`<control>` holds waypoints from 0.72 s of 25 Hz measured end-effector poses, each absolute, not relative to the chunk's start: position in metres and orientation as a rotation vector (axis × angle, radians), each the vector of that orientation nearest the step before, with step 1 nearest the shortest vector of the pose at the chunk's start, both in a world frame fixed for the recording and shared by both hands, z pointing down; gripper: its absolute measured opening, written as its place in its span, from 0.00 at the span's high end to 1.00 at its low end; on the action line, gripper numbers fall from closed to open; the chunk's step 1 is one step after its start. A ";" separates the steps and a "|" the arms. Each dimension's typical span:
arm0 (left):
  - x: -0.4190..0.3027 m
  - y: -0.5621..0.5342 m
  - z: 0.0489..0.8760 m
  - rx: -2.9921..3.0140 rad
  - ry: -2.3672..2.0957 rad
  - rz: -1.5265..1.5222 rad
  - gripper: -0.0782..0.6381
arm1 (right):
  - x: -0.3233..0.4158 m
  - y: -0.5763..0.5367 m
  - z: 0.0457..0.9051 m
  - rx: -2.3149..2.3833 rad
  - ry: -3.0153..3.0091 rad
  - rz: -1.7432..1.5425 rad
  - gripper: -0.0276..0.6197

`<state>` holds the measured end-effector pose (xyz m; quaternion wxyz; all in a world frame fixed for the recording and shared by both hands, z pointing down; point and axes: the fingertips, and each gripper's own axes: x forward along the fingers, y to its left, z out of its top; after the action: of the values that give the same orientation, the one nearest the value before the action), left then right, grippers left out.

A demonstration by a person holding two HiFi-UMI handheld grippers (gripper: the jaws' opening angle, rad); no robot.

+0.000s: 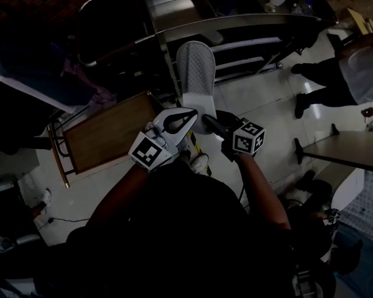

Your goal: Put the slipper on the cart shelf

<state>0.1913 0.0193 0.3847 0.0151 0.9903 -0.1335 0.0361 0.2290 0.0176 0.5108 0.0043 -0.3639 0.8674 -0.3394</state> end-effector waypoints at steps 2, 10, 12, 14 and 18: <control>0.195 0.010 0.388 3.084 -0.396 0.103 0.89 | 0.229 0.014 0.523 -1.105 2.710 -1.150 0.86; 0.197 -0.040 0.394 3.083 -0.341 0.037 0.89 | 0.236 -0.021 0.567 -1.066 2.584 -1.436 0.86; 0.196 -0.053 0.397 3.075 -0.336 0.033 0.89 | 0.235 -0.029 0.577 -1.068 2.581 -1.484 0.86; 0.194 -0.064 0.401 3.064 -0.327 0.031 0.89 | 0.232 -0.036 0.587 -1.067 2.576 -1.529 0.86; 0.193 -0.081 0.409 3.036 -0.311 0.032 0.89 | 0.228 -0.051 0.603 -1.068 2.558 -1.606 0.86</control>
<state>0.1927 -0.0807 0.4090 0.0449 0.9937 -0.1019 0.0104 0.2284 -0.0507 0.6025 -0.0311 -0.3332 0.7982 -0.5010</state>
